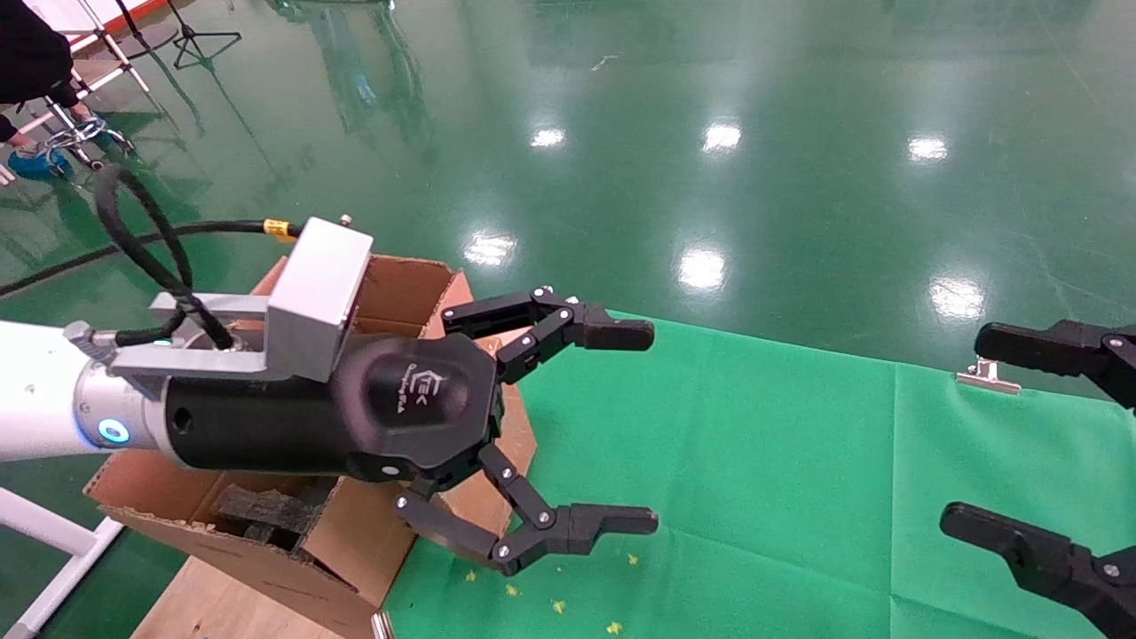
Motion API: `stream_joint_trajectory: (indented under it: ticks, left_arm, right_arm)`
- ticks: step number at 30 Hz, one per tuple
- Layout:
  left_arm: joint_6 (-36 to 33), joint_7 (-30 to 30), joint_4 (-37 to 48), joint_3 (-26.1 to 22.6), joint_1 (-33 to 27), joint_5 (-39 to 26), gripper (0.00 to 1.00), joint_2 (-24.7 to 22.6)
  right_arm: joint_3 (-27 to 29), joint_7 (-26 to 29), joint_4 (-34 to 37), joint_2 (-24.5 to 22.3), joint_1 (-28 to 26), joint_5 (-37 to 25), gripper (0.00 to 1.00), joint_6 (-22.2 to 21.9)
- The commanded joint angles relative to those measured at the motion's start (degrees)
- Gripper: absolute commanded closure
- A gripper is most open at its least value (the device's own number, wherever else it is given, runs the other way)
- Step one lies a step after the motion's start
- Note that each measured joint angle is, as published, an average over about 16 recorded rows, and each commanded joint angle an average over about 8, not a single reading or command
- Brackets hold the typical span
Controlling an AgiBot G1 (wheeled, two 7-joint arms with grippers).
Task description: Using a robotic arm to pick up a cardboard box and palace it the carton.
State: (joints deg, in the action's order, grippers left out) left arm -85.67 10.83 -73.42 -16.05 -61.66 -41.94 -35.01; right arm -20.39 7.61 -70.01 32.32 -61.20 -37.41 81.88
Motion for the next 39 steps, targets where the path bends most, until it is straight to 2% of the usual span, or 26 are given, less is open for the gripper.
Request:
stream_joint_trajectory:
  ticks: [1,14,15,22,23,32,39]
  left_arm:
    - [0.00,0.00,0.00,0.00,0.00,0.00,0.00,0.00]
    - [0.00,0.00,0.00,0.00,0.00,0.00,0.00,0.00]
    - [0.00,0.00,0.00,0.00,0.00,0.00,0.00,0.00]
    - [0.00,0.00,0.00,0.00,0.00,0.00,0.00,0.00]
    - [0.00,-0.01,-0.02,0.00,0.01,0.01,0.00,0.00]
    - [0.66,1.36,-0.12,-0.34,-1.05,-1.82,0.00,1.33]
    - [3.29,9.98,-2.27,-3.07,-5.99,-11.08,0.00,6.14]
  right_arm:
    - [0.00,0.00,0.00,0.00,0.00,0.00,0.00,0.00]
    - [0.00,0.00,0.00,0.00,0.00,0.00,0.00,0.00]
    - [0.00,0.00,0.00,0.00,0.00,0.00,0.03,0.00]
    - [0.00,0.00,0.00,0.00,0.00,0.00,0.91,0.00]
    - [0.00,0.00,0.00,0.00,0.00,0.00,1.00,0.00]
    - [0.00,0.00,0.00,0.00,0.00,0.00,1.00,0.00]
    - [0.00,0.00,0.00,0.00,0.00,0.00,1.00,0.00]
